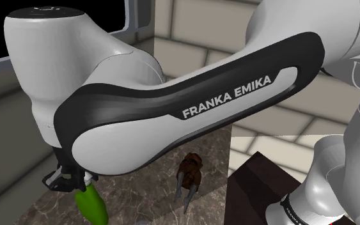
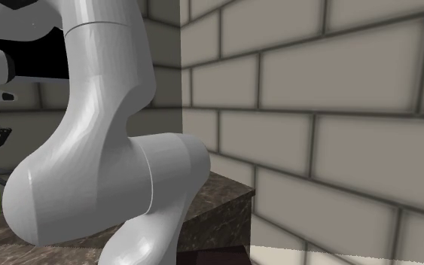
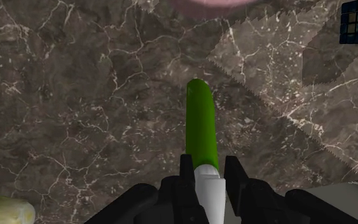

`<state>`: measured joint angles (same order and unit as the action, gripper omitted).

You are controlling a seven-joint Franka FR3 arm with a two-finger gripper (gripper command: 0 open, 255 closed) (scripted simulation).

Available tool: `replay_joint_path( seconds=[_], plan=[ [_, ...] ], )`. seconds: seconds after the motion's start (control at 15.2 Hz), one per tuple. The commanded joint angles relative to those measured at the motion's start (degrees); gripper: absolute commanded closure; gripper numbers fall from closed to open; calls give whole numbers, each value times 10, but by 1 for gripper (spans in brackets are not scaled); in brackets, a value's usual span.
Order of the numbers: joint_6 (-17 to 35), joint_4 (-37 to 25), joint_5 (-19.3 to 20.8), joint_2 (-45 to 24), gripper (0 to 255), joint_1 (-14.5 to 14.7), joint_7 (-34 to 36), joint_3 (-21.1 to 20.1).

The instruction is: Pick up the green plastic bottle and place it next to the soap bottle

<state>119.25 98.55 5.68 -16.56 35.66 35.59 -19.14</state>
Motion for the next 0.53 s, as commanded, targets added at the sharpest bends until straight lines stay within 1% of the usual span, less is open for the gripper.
replay_joint_path(
  seconds=[0.0,0.26,0.33,0.46],
  plan=[
    [1,0,0,-1,255,0,0,0],
    [1,0,0,-1,255,0,0,0],
    [1,0,0,-1,0,0,0,0],
    [1,0,0,-1,0,0,0,0]
  ],
)
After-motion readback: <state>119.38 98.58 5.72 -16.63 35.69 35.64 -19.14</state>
